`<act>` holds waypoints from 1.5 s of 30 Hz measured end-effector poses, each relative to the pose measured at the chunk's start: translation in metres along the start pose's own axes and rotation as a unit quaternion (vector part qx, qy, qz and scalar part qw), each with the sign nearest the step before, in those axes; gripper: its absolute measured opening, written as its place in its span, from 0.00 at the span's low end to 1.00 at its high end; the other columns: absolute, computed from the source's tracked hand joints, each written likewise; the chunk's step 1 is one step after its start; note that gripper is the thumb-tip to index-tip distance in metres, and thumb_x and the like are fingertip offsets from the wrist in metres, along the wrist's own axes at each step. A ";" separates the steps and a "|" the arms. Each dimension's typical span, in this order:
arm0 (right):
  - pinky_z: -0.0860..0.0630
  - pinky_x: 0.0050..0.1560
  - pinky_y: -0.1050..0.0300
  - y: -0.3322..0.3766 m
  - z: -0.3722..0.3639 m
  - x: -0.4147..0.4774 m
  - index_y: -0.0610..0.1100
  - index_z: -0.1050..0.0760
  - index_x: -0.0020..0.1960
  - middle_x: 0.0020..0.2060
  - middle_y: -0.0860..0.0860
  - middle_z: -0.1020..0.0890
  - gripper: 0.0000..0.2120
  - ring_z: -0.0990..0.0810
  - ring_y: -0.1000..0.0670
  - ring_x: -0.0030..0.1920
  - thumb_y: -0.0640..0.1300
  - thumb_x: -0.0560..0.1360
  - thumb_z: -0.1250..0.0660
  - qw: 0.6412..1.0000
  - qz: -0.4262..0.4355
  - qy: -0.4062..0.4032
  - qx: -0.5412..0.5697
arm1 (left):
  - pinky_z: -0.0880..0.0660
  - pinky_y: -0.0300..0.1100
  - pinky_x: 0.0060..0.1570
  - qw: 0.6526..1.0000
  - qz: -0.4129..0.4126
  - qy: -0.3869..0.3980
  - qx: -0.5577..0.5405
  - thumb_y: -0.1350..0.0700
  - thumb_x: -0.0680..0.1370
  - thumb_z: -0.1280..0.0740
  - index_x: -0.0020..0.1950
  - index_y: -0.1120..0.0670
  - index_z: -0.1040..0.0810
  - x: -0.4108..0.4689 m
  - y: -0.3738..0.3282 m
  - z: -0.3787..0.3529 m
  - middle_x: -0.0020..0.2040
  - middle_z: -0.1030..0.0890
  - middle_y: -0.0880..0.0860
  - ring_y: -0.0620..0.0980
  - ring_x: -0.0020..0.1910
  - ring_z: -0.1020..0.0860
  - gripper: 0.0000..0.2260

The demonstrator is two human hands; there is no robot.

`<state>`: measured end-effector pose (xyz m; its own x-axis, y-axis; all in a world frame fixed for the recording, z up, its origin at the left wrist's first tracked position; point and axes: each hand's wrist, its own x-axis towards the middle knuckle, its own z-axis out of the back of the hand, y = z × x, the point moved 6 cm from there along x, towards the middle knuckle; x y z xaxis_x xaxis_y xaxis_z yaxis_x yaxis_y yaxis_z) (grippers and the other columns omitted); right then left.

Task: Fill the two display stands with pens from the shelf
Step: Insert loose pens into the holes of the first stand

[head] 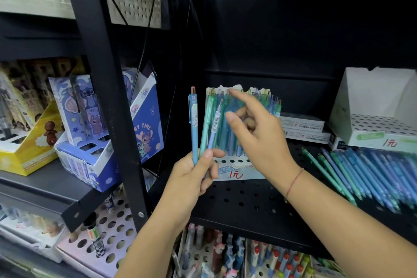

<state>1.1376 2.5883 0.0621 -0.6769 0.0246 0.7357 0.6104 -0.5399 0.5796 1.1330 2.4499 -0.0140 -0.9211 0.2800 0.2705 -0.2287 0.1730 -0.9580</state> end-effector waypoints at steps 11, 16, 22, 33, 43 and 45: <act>0.21 0.40 0.57 0.004 0.007 0.004 0.48 0.34 0.65 0.35 0.42 0.20 0.21 0.18 0.48 0.37 0.35 0.76 0.33 0.979 -0.042 -0.052 0.191 | 0.28 0.37 0.29 0.998 -0.010 -0.035 -0.044 0.48 0.78 0.41 0.56 0.56 0.21 0.000 0.001 0.002 0.40 0.17 0.54 0.48 0.33 0.24 0.16; 0.20 0.40 0.45 0.004 0.026 0.003 0.51 0.35 0.63 0.37 0.47 0.21 0.18 0.19 0.46 0.38 0.39 0.77 0.34 0.986 0.011 -0.146 0.082 | 0.28 0.35 0.31 0.992 -0.035 -0.106 -0.060 0.48 0.79 0.43 0.55 0.55 0.22 0.000 -0.001 0.011 0.37 0.19 0.54 0.46 0.32 0.25 0.16; 0.21 0.39 0.50 0.001 0.002 0.000 0.54 0.36 0.64 0.38 0.50 0.22 0.20 0.20 0.50 0.38 0.43 0.77 0.33 0.996 0.038 -0.068 -0.030 | 0.33 0.33 0.30 0.994 -0.025 -0.106 -0.010 0.51 0.83 0.44 0.53 0.52 0.20 -0.001 0.001 0.010 0.31 0.25 0.49 0.43 0.28 0.31 0.14; 0.24 0.34 0.51 0.002 -0.015 0.000 0.55 0.40 0.74 0.33 0.51 0.25 0.26 0.27 0.52 0.32 0.46 0.79 0.37 0.981 0.061 0.022 -0.181 | 0.36 0.32 0.28 0.997 -0.012 -0.073 0.015 0.52 0.82 0.43 0.50 0.52 0.19 -0.001 0.001 0.006 0.29 0.32 0.50 0.44 0.28 0.36 0.13; 0.27 0.32 0.57 -0.001 -0.016 0.000 0.57 0.39 0.74 0.28 0.52 0.28 0.23 0.30 0.53 0.28 0.47 0.81 0.40 0.989 0.028 0.050 -0.138 | 0.38 0.32 0.29 1.000 -0.003 0.001 0.029 0.46 0.79 0.42 0.50 0.51 0.18 -0.002 0.000 0.000 0.30 0.35 0.49 0.44 0.28 0.38 0.15; 0.29 0.32 0.61 0.003 -0.013 -0.002 0.54 0.35 0.72 0.30 0.52 0.26 0.20 0.29 0.54 0.29 0.46 0.81 0.40 0.998 0.020 0.028 -0.053 | 0.39 0.32 0.28 1.000 0.000 0.014 0.024 0.45 0.78 0.41 0.51 0.52 0.18 -0.001 0.000 -0.001 0.30 0.36 0.49 0.44 0.27 0.39 0.16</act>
<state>1.1352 2.5763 0.0581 -0.6770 -0.0441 0.7347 0.5926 -0.6248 0.5085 1.1347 2.4507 -0.0145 -0.9124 0.3064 0.2714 -0.2432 0.1275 -0.9615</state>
